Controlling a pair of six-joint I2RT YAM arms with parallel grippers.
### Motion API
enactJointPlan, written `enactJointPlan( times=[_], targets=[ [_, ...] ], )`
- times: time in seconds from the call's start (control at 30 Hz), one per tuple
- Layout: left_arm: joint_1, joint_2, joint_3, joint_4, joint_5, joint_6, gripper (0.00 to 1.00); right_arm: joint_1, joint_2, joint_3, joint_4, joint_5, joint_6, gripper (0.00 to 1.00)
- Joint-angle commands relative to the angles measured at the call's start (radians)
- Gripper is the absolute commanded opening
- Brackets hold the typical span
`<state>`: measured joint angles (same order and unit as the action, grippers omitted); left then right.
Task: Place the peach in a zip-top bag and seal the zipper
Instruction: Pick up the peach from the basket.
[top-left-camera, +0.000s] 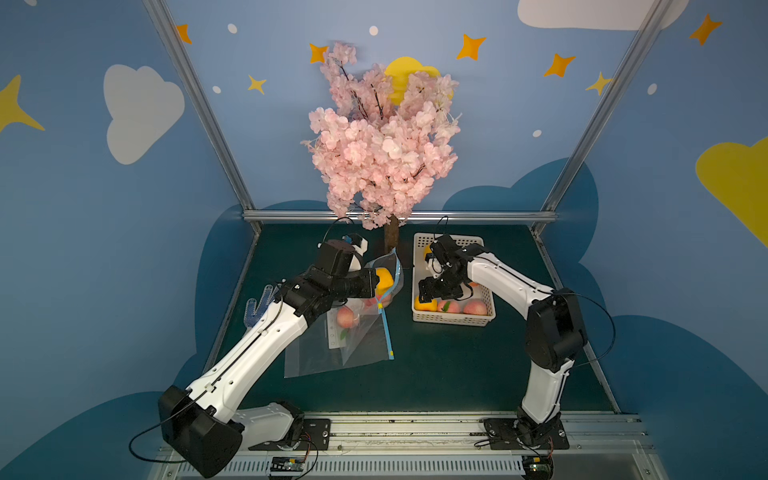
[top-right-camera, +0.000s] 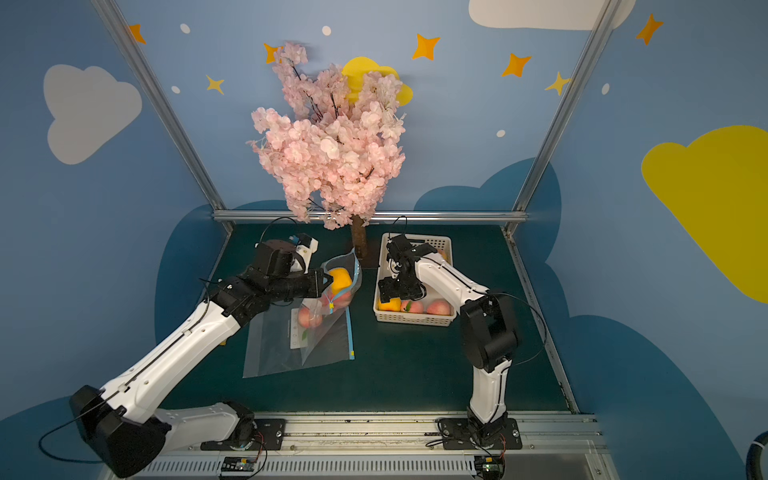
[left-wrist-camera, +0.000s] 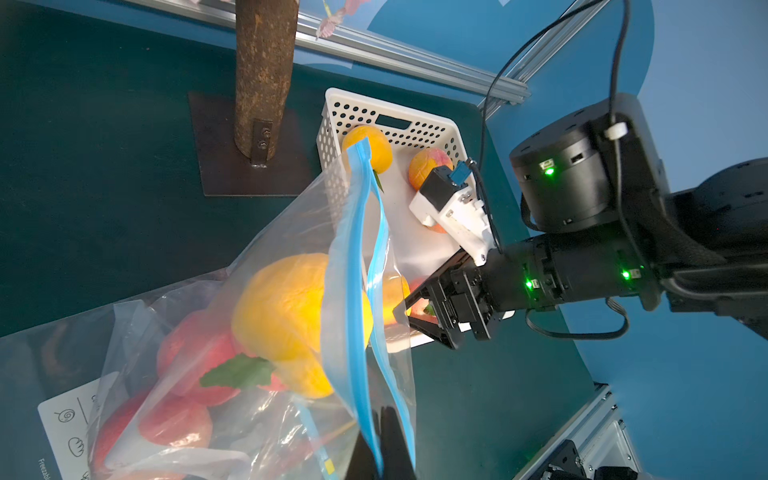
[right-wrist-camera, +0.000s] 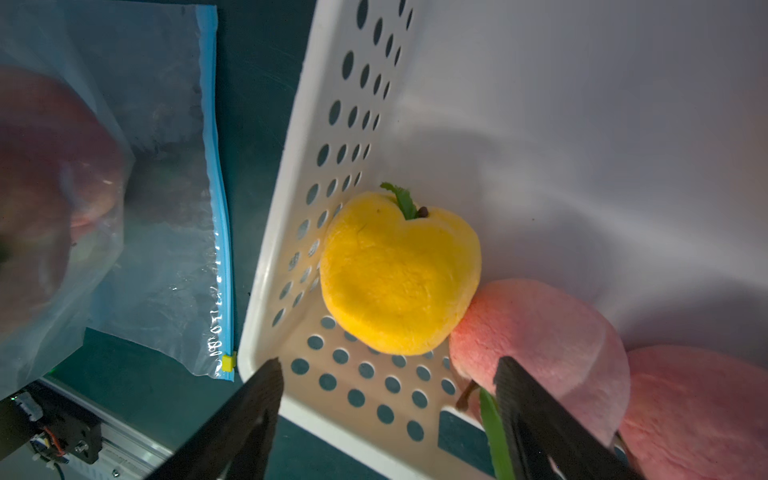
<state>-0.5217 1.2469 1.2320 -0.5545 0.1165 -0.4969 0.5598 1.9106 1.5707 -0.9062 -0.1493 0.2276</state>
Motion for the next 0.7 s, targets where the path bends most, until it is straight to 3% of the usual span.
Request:
enactJointPlan(
  times=[0.0,0.2,0.4,0.67],
  targets=[
    [0.005,-0.013,-0.003,-0.008,0.014,0.015,0.03,-0.001,0.032,0.028,-0.031,-0.023,-0.027,0.81],
    [0.005,-0.006,-0.003,0.000,0.022,0.013,0.03,-0.006,0.100,0.071,-0.035,-0.055,-0.082,0.83],
    [0.006,-0.004,-0.002,-0.001,0.025,0.014,0.03,-0.031,0.170,0.104,-0.088,0.017,-0.111,0.84],
    [0.006,0.002,0.000,0.005,0.031,0.012,0.03,-0.046,0.118,0.100,-0.080,0.019,-0.067,0.53]
  ],
)
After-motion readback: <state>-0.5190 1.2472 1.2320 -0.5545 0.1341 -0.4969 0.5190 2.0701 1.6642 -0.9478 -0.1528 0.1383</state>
